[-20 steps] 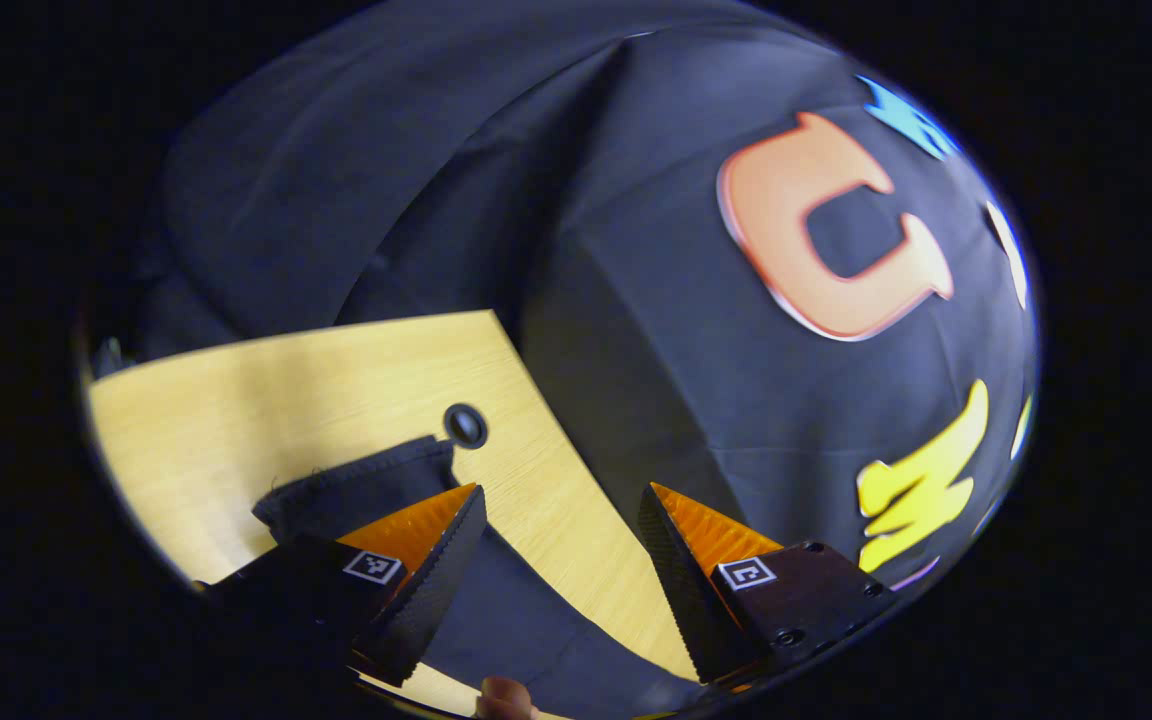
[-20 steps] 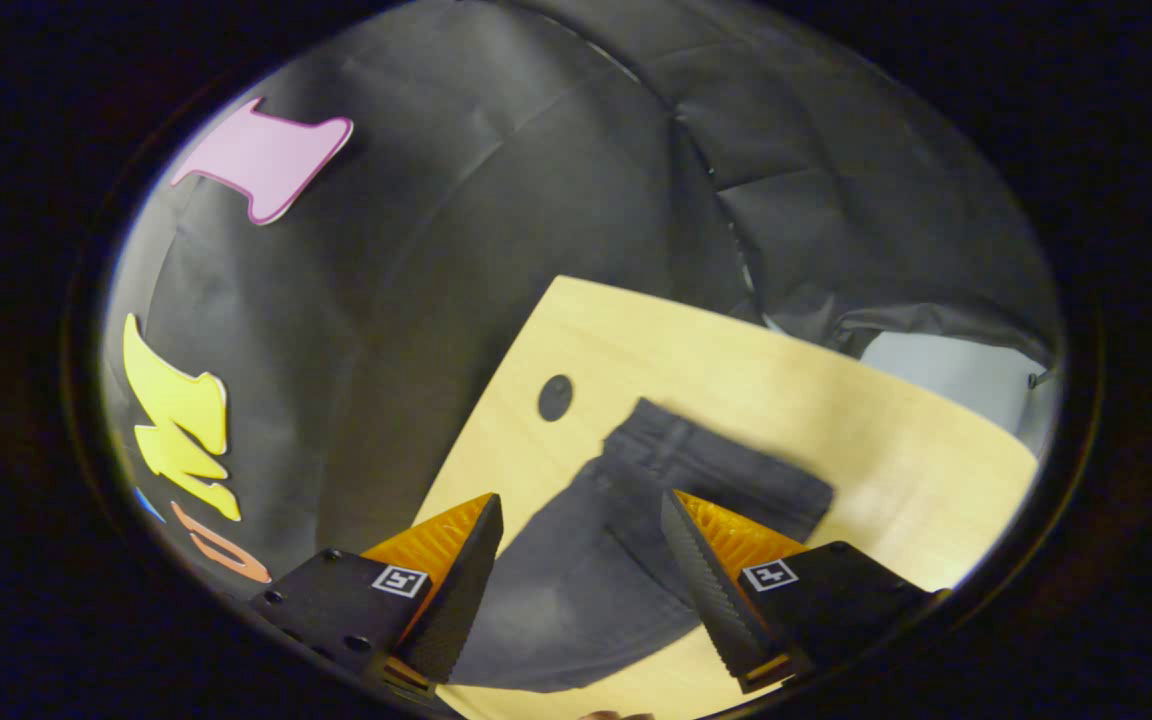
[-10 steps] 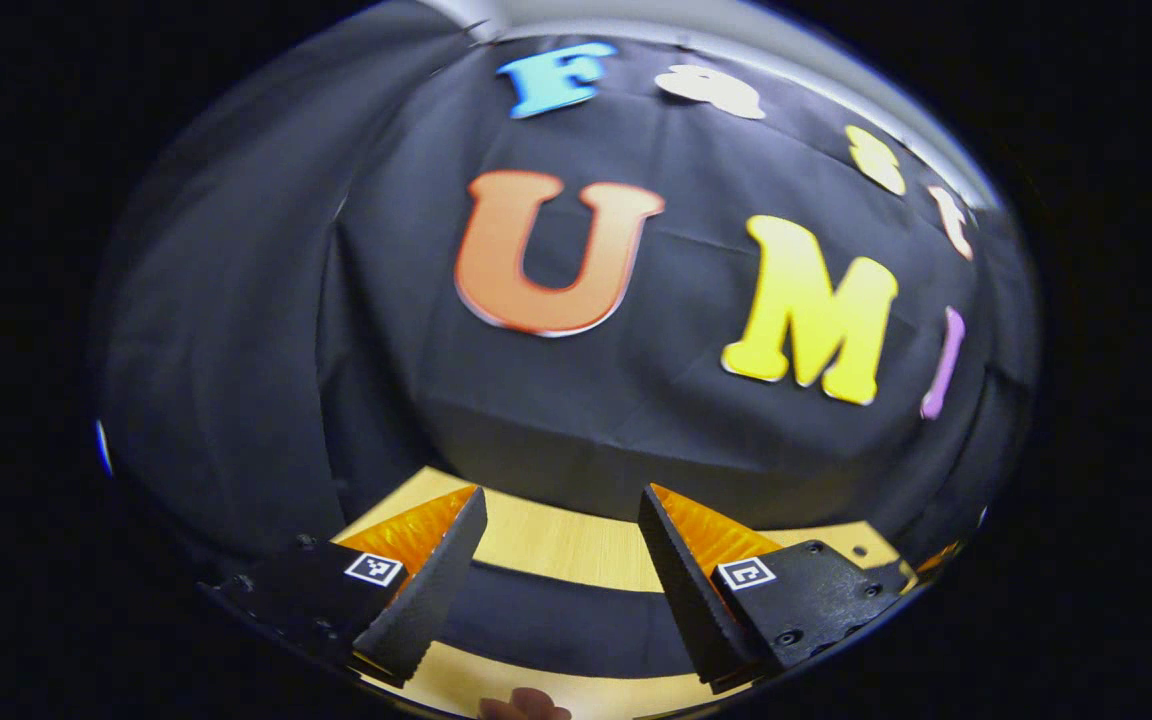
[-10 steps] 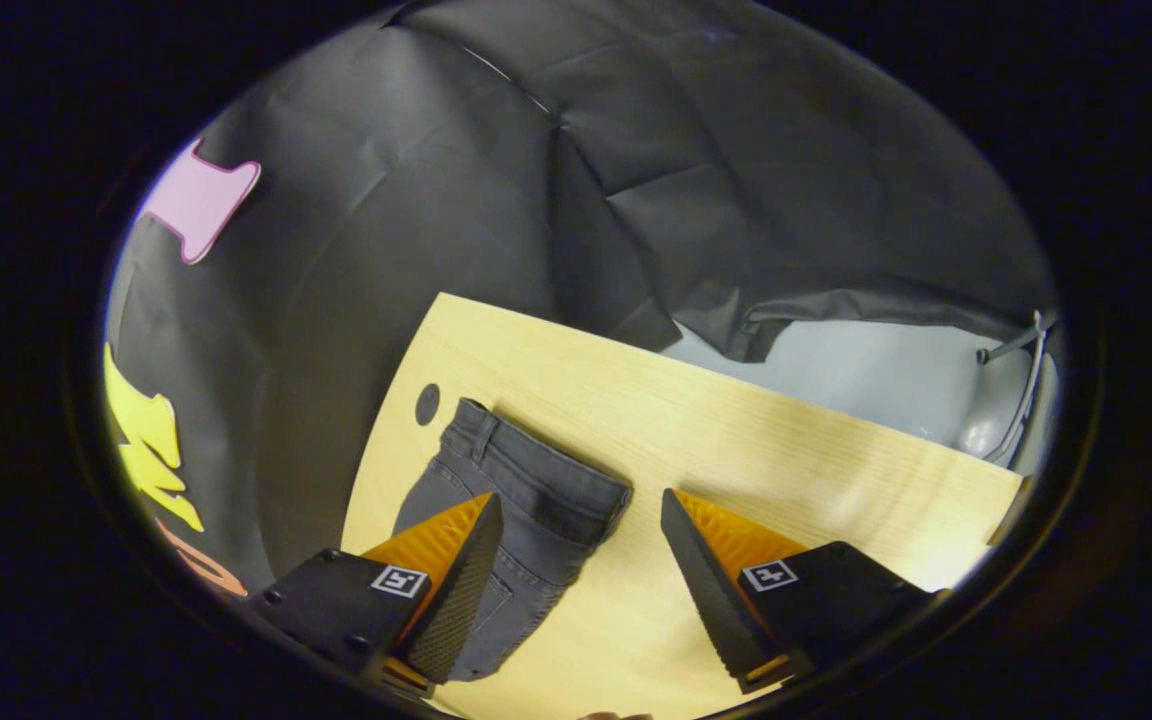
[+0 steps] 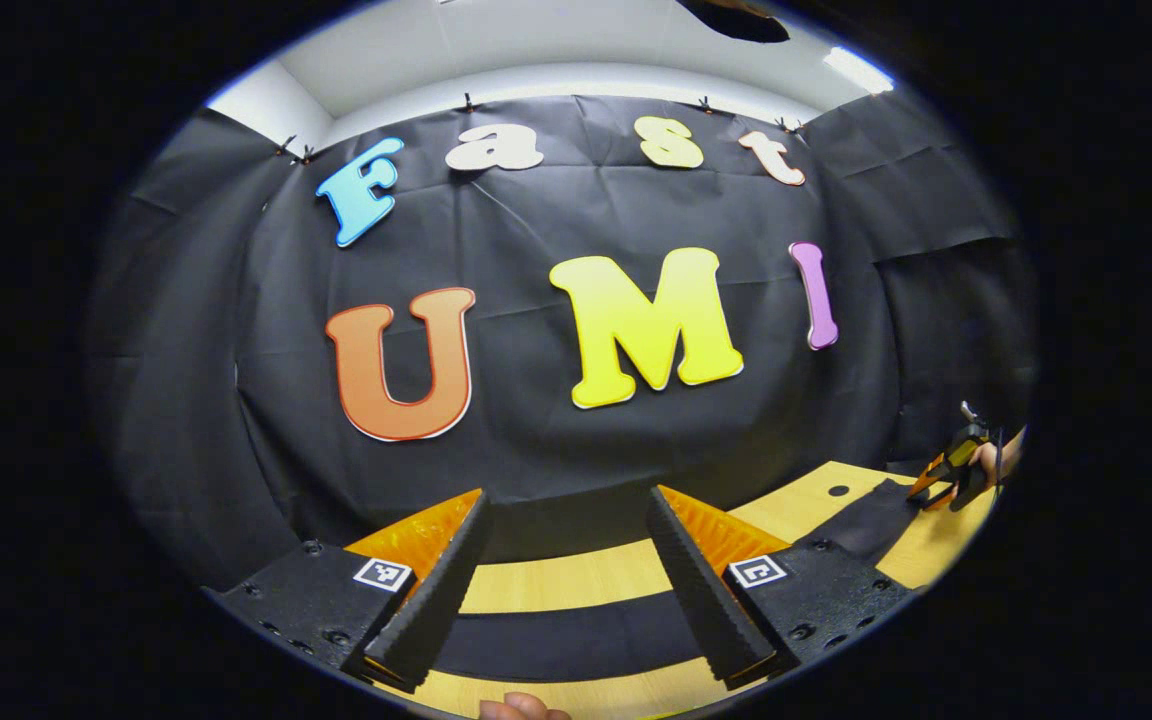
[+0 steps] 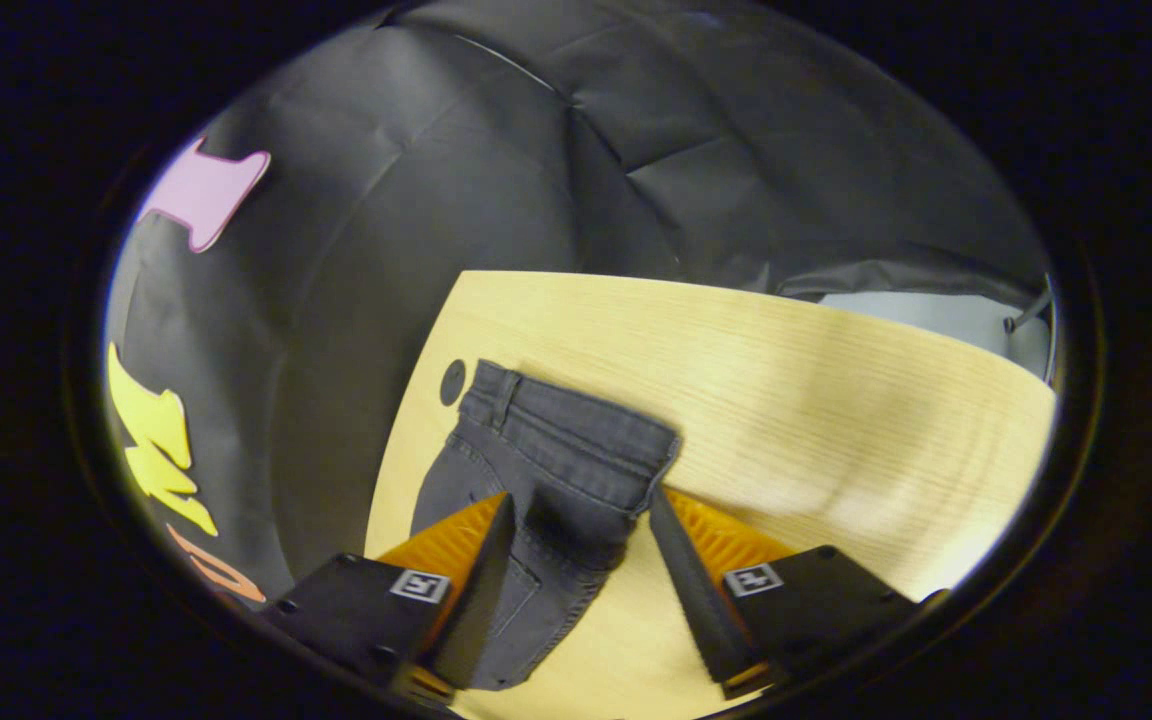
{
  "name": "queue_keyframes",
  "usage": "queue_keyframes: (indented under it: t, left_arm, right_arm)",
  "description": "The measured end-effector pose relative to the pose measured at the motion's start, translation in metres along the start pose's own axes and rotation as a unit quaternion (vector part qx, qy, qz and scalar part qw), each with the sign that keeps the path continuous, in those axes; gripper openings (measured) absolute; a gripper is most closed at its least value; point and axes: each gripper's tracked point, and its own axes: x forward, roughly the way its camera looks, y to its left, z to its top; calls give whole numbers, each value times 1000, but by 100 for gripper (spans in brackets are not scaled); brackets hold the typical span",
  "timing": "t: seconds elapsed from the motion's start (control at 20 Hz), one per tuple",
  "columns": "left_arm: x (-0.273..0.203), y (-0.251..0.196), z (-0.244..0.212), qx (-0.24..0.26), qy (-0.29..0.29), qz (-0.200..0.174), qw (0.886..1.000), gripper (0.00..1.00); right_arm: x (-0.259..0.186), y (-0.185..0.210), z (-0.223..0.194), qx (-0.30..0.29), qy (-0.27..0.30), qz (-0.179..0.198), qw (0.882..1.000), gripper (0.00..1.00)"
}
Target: Grasp the waist and the cuffs of the jeans and fold them to make the two legs overlap; first hold the waist and fold one-third of the jeans toward the cuffs, then hold the cuffs and fold the remaining one-third in the same direction to finish folding.
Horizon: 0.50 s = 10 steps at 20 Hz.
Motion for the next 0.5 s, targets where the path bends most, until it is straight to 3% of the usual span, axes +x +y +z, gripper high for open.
queue_keyframes:
  t: [0.1,0.2,0.25,0.35,0.5]
  left_arm:
    - [-3,-11,0,-8,-1,-4,1000,99]
    - [-4,-13,-2,-12,5,-8,1000,99]
    - [-4,-13,-3,-13,7,-9,1000,99]
    - [-5,-11,-2,-17,9,-7,1000,99]
    - [-6,-8,-2,-22,11,-2,1000,99]
  right_arm:
    - [3,-2,2,45,6,9,999,39]
    - [6,-6,0,75,9,30,997,28]
    - [4,-7,3,86,5,33,996,12]
    - [4,-7,0,79,1,31,996,4]
    - [3,-6,0,49,-1,17,999,2]
